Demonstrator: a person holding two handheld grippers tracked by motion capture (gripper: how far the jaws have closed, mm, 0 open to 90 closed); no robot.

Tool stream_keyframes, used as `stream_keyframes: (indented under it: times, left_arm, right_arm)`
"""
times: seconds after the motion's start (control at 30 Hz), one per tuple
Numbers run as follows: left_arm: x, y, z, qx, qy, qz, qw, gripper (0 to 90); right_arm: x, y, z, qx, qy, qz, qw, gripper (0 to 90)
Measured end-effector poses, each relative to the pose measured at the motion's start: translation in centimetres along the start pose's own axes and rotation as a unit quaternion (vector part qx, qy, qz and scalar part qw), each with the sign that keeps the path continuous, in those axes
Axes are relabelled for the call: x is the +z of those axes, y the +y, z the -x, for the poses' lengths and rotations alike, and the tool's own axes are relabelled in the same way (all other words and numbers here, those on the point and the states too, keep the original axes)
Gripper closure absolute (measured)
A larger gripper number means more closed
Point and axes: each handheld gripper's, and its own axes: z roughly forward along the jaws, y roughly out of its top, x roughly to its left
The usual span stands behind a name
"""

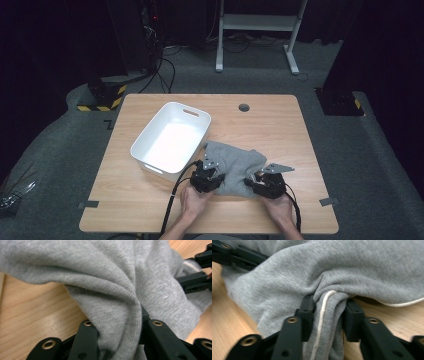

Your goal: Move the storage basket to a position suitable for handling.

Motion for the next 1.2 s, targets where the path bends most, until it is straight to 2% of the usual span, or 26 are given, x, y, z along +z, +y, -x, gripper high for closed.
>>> stream_keyframes:
  times: [0.03, 0.07, 0.1, 0.27, 0.43, 0.63, 0.8, 0.93, 1.07, 1.2]
  left_arm:
    - [-0.4, 0.4, 0.2, 0.005, 0.000, 0.005, 1.0000, 72.6]
    - [-0.4, 0.4, 0.2, 0.005, 0.000, 0.005, 1.0000, 72.7]
    - [-0.7, 0.8, 0.4, 0.008, -0.004, 0.009, 0.9999, 72.7]
    - [-1.4, 1.7, 0.6, 0.006, -0.014, 0.020, 0.9997, 73.0]
    - [-2.2, 2.6, 0.9, 0.006, -0.026, 0.031, 0.9991, 73.3]
    - [-3.2, 3.4, 0.9, 0.016, -0.027, 0.039, 0.9987, 73.6]
    - [-3.7, 3.8, 0.8, 0.017, -0.027, 0.044, 0.9985, 73.6]
    - [-4.2, 4.1, 0.4, 0.015, -0.028, 0.050, 0.9982, 73.7]
    - [-4.7, 4.6, 0.1, 0.015, -0.030, 0.054, 0.9980, 73.7]
    - [-4.9, 4.8, -0.1, 0.015, -0.032, 0.055, 0.9979, 73.7]
  right_arm:
    - [-0.1, 0.0, 0.0, -0.003, -0.009, 0.002, 1.0000, 52.6]
    - [-0.1, 0.0, 0.0, -0.003, -0.009, 0.002, 1.0000, 52.6]
    - [-0.2, 0.1, 0.1, -0.007, -0.016, 0.005, 0.9998, 46.8]
    - [-0.8, 0.2, 0.5, -0.003, -0.021, 0.012, 0.9997, 38.7]
    - [-1.3, 0.3, 0.7, -0.006, -0.018, 0.024, 0.9995, 36.1]
    - [-1.9, 0.1, 1.3, -0.009, -0.013, 0.039, 0.9991, 33.0]
    - [-2.1, -0.1, 1.7, -0.007, -0.013, 0.041, 0.9990, 31.1]
    - [-2.2, -0.2, 2.0, -0.012, -0.016, 0.042, 0.9989, 29.6]
    - [-2.5, -0.3, 2.1, -0.023, -0.030, 0.040, 0.9985, 28.1]
    - [-2.7, -0.5, 2.3, -0.025, -0.026, 0.040, 0.9986, 27.4]
